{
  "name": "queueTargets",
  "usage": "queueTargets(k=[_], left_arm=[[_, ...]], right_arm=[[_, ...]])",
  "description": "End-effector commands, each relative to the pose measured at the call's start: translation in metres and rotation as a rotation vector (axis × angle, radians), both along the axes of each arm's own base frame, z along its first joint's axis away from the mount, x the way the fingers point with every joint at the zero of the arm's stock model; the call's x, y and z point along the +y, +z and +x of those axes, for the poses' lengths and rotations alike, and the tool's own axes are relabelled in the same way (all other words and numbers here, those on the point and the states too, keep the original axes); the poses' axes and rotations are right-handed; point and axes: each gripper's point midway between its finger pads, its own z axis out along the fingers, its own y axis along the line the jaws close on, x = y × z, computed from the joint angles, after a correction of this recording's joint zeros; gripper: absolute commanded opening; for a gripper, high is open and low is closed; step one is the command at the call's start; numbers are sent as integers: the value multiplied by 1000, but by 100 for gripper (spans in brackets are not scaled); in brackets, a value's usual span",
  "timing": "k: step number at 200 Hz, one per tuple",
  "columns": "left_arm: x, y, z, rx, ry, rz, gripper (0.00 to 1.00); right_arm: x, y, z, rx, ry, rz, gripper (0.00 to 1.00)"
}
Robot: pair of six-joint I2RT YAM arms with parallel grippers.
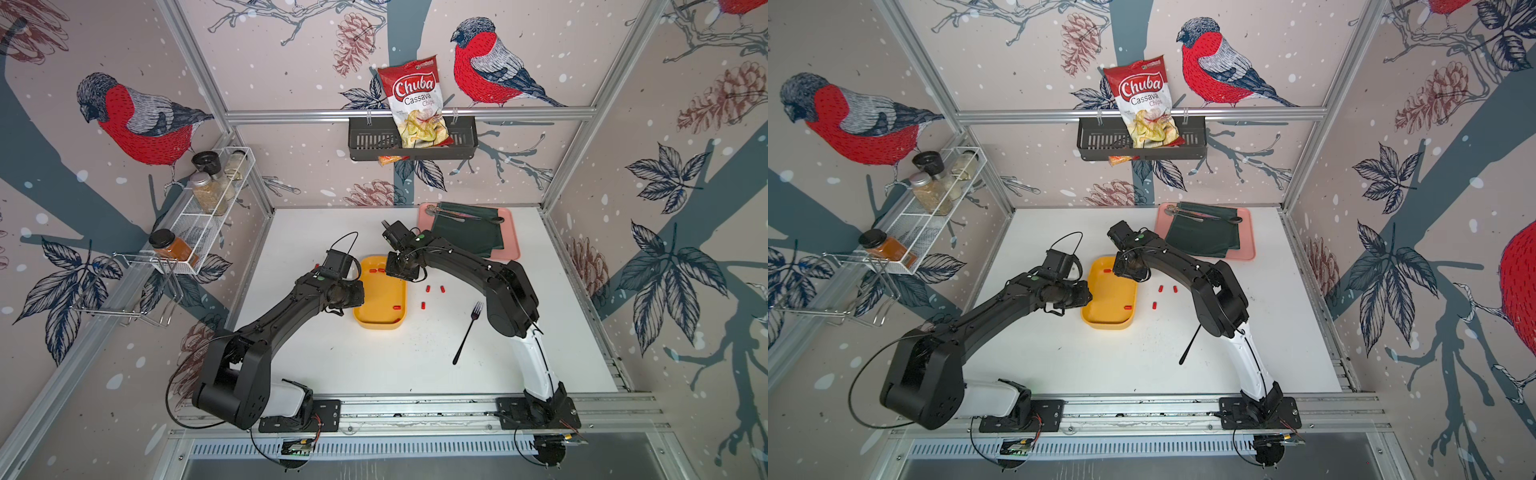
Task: Take the screw protection sleeves out of the storage box
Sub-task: Adjust the storage box at the center of the board.
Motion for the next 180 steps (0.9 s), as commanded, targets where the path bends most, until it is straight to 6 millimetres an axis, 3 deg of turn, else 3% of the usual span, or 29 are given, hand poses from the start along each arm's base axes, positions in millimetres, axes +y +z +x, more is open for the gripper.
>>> queueTargets(k=[1,25,44,108,126,142,157,180], left_arm=[[15,7,-10,6,-10,80,30],[22,20,-19,-8,-3,102,39],[15,20,-26,-4,-18,78,43],[10,-37,-38,127,-16,100,44],[8,-47,-42,183,-40,111,37],[7,-45,-40,212,-51,118,14],[7,-39,-41,253,-82,132,1],[9,-25,-48,313,-123,118,0]], right_arm=[[0,-7,-4,38,53,-19,42],[3,-11,1,46,57,-11,42],[2,-12,4,49,58,-5,42],[-4,-16,11,59,72,-5,42],[-5,-16,15,63,75,-2,42],[-7,-17,18,82,76,-5,43],[-11,-20,23,105,70,-13,43],[-17,-28,35,157,47,12,43]])
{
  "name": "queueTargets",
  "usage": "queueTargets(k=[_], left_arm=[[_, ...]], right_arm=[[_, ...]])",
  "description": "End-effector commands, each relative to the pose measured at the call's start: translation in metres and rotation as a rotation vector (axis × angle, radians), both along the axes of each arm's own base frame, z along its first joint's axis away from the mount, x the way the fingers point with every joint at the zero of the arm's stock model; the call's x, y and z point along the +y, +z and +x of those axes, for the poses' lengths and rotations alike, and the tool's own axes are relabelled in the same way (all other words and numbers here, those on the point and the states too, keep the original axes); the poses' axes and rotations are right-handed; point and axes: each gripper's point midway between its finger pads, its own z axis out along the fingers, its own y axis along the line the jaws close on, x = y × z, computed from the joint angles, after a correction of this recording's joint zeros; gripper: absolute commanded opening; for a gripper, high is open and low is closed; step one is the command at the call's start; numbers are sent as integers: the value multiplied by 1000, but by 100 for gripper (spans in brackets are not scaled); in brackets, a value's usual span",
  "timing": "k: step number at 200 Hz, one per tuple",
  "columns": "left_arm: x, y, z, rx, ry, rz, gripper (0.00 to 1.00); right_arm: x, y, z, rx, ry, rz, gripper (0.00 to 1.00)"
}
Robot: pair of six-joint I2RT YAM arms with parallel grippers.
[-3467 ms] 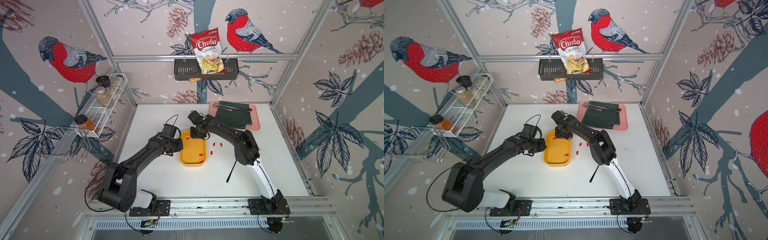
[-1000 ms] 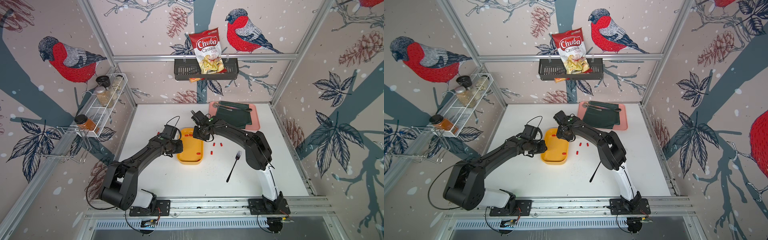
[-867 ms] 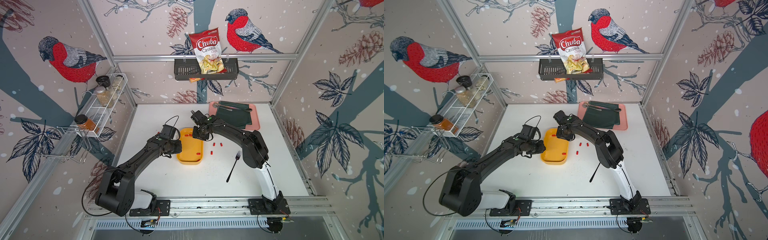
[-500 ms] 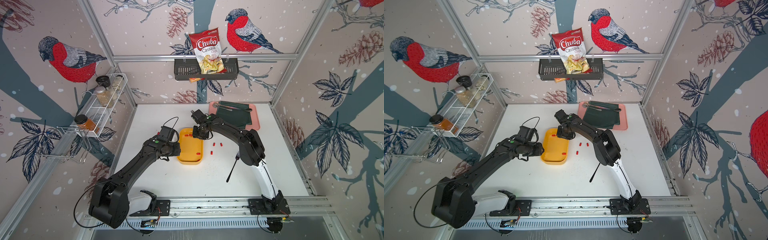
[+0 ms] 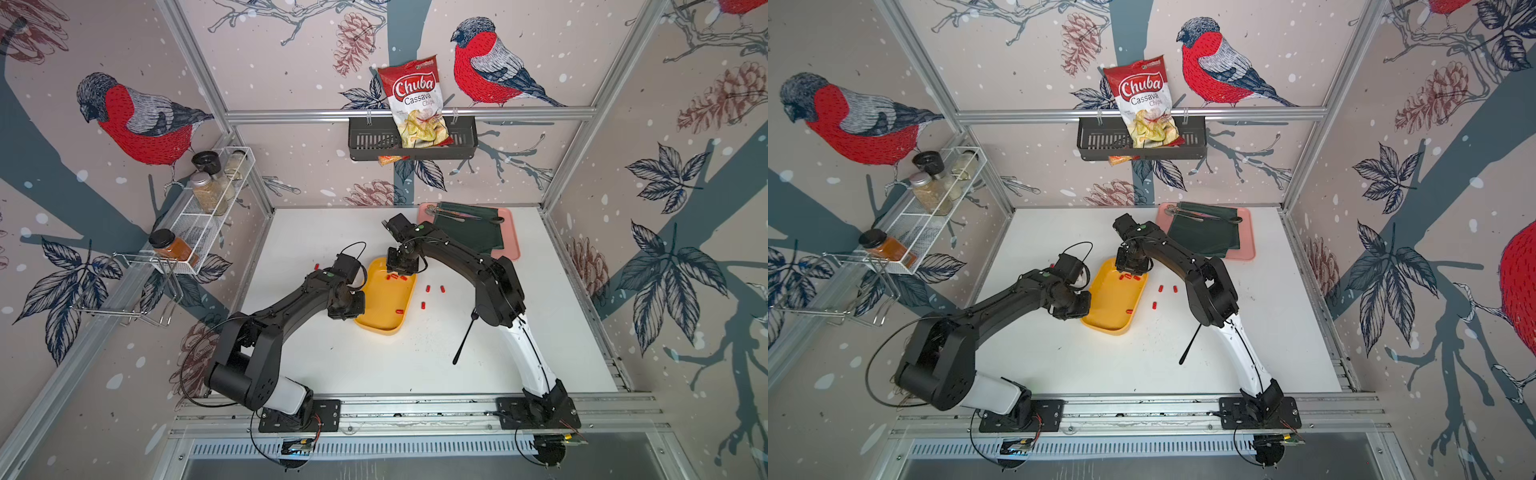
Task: Take the screw protection sleeves out of the storage box
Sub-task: Adjust the storage box at the center of the board.
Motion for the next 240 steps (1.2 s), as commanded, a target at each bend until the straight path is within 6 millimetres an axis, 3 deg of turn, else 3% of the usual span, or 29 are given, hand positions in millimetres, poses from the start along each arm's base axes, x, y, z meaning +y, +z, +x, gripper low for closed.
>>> queueTargets(k=[1,28,55,82,132,163,208,240], left_arm=[[1,12,-19,100,-81,-13,0],[1,46,-19,106,-107,-12,0],[-2,38,-35,160,-79,-49,0],[-1,49,-31,129,-56,-48,0],[-19,75,-16,77,-34,-142,3],[-10,67,-18,42,-10,-112,4],[6,31,-33,-24,140,-117,5],[14,23,-33,-63,238,-116,6]], right_arm=[[-14,-11,7,59,-12,-21,43],[-22,-14,21,86,-39,-12,43],[-26,-13,27,89,-40,10,43],[-28,-21,25,105,-32,13,43],[-26,-35,21,148,-29,31,43],[-24,-29,21,129,-21,31,44],[-10,1,29,-16,8,24,46],[0,18,27,-86,34,21,47]])
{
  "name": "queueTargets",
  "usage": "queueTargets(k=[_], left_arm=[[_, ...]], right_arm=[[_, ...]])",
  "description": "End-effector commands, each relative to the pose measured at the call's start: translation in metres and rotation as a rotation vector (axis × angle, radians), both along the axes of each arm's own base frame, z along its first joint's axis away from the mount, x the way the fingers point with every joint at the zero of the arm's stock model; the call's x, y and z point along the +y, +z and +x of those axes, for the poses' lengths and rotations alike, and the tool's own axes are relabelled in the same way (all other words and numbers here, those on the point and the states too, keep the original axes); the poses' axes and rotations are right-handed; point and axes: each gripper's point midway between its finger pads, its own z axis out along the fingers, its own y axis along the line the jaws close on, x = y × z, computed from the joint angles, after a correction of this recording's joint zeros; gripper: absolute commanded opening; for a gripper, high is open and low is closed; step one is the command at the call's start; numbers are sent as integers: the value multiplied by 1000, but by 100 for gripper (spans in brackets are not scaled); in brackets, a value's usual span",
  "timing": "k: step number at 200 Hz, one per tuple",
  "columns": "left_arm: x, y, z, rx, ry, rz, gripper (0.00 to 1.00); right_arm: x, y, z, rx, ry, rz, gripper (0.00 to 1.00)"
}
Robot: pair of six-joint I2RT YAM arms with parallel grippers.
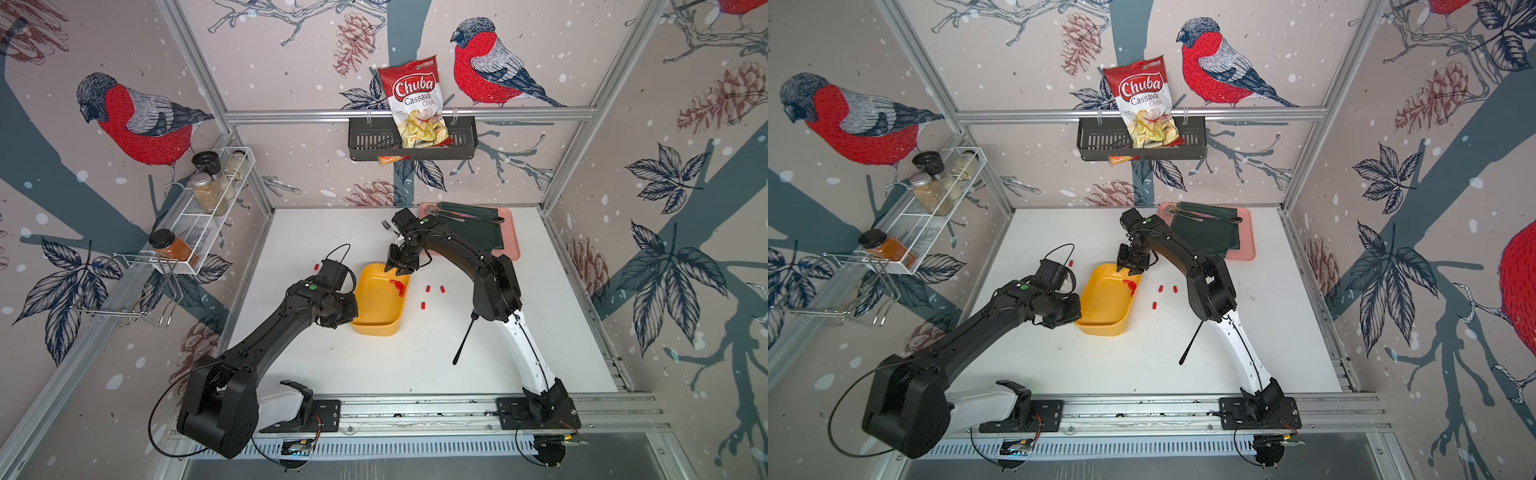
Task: Take the screw protection sleeves out of the storage box
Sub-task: Adjust the storage box at the center of the board.
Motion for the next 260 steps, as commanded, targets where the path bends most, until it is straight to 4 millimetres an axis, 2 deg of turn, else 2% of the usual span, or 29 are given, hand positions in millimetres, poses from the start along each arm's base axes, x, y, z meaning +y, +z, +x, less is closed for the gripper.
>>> queueTargets(k=[1,29,56,72,81,98,125,173,191,235,260], left_arm=[[4,-1,-1,-12,61,-7,6],[4,-2,2,-59,128,-45,7],[10,-7,3,-104,191,-39,10],[8,-10,3,-99,192,-47,12],[4,-10,2,-105,185,-60,17],[3,-12,-1,-101,203,-63,35],[1,-7,-4,-108,208,-95,45],[-13,8,0,-138,167,-173,45],[-29,12,2,-154,123,-260,45],[-47,24,1,-185,64,-367,44],[-45,30,-2,-196,57,-358,43]], right_arm=[[-7,7,32,-204,-21,-78,47],[3,16,22,-241,14,-90,47],[4,12,9,-238,29,-134,47],[3,4,1,-210,35,-159,47],[0,2,-3,-201,33,-181,47],[-7,1,-9,-181,14,-224,47],[-10,2,-23,-149,3,-260,47],[-16,7,-45,-103,-61,-332,47],[-24,-4,-50,-74,-72,-377,47],[-38,-17,-49,-73,-68,-460,46],[-45,-21,-46,-77,-70,-498,46]])
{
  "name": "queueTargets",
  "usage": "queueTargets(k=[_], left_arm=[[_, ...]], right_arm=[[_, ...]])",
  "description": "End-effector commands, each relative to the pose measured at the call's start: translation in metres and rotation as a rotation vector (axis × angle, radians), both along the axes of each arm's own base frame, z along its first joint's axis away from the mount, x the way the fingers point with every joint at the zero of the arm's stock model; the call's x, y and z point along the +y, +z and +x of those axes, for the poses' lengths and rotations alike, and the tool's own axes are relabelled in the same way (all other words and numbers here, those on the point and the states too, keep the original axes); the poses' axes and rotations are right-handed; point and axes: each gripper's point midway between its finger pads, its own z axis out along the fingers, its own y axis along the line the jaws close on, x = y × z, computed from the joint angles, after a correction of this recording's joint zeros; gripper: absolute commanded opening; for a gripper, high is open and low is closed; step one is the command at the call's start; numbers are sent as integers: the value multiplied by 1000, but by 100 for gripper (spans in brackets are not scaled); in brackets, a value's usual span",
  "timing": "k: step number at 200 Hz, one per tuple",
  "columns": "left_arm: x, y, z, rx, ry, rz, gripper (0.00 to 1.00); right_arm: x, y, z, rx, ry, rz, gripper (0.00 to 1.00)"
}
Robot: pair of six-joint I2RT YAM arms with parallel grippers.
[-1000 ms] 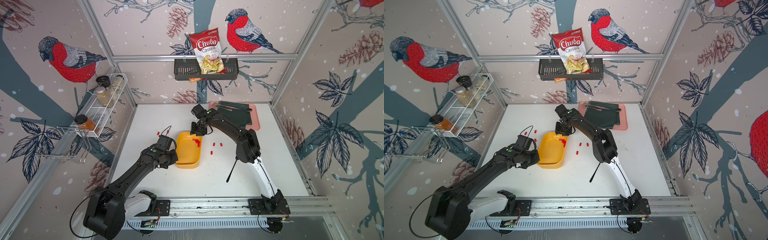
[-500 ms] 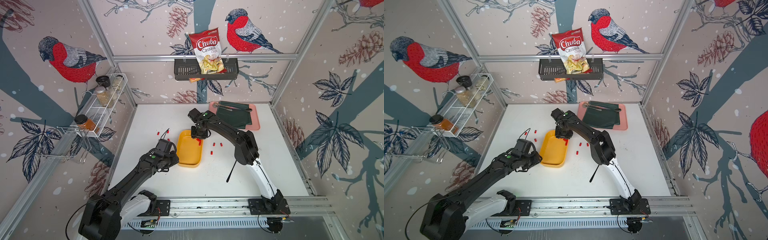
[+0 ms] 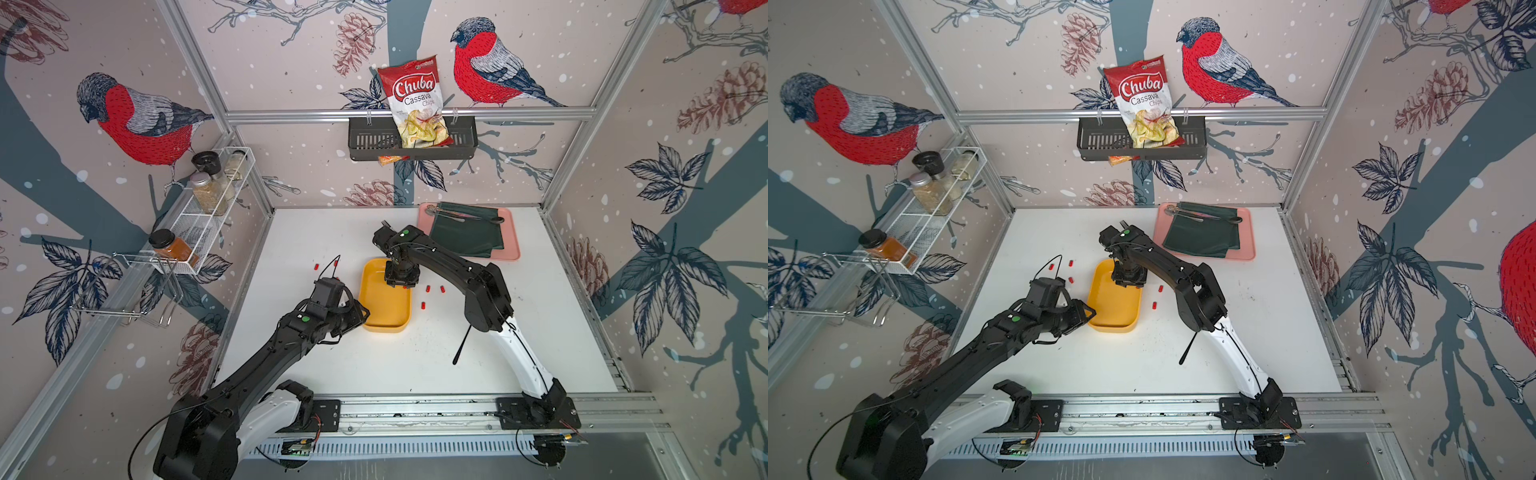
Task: Take the screw protection sleeves out of the storage box
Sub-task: Adjust the storage box at the center of the board, then pick up the screw protection sleeve from the storage box.
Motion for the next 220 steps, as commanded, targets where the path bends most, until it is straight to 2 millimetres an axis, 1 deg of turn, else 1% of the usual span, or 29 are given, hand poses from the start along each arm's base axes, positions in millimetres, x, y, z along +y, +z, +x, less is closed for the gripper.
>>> queueTargets(k=[1,22,56,108,138,160,201,220], left_arm=[[-6,13,2,-45,-25,-37,43],[-3,14,-1,-48,-27,-14,44],[0,14,-1,-50,-23,1,44],[0,14,-1,-53,-29,1,44],[0,15,-2,-57,-28,2,44],[1,14,-3,-57,-26,4,44],[0,13,-3,-56,-28,-4,44],[0,11,-4,-52,-28,-5,44]], right_arm=[[-15,-2,2,-7,-23,-71,46],[-20,-7,5,-16,-23,-101,45],[-23,-13,8,-31,-26,-134,43],[-27,-16,11,-64,-29,-178,39],[-31,-19,14,-85,-29,-209,35],[-32,-26,14,-83,-22,-224,34],[-35,-36,15,-83,-14,-255,27],[-37,-38,16,-94,-12,-273,18]])
